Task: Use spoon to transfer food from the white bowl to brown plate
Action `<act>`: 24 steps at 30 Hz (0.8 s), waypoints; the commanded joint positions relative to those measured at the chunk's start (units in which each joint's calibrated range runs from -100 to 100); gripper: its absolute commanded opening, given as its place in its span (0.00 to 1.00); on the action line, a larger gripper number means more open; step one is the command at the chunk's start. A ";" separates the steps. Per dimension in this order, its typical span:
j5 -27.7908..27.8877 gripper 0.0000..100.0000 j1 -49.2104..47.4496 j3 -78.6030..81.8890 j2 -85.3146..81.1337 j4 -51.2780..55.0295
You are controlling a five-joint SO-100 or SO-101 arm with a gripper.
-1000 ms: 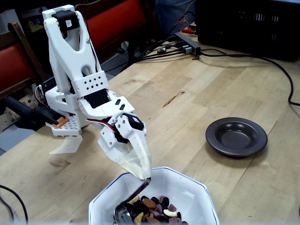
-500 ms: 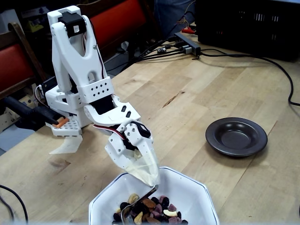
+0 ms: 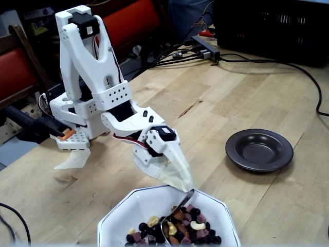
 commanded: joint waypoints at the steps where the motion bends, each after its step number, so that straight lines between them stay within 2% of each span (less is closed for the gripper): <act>1: -2.78 0.03 -1.20 -1.28 -0.85 -0.27; 14: -6.94 0.03 -1.05 -1.54 -0.85 -0.35; 24: -7.52 0.03 -0.98 -7.12 -0.85 -0.35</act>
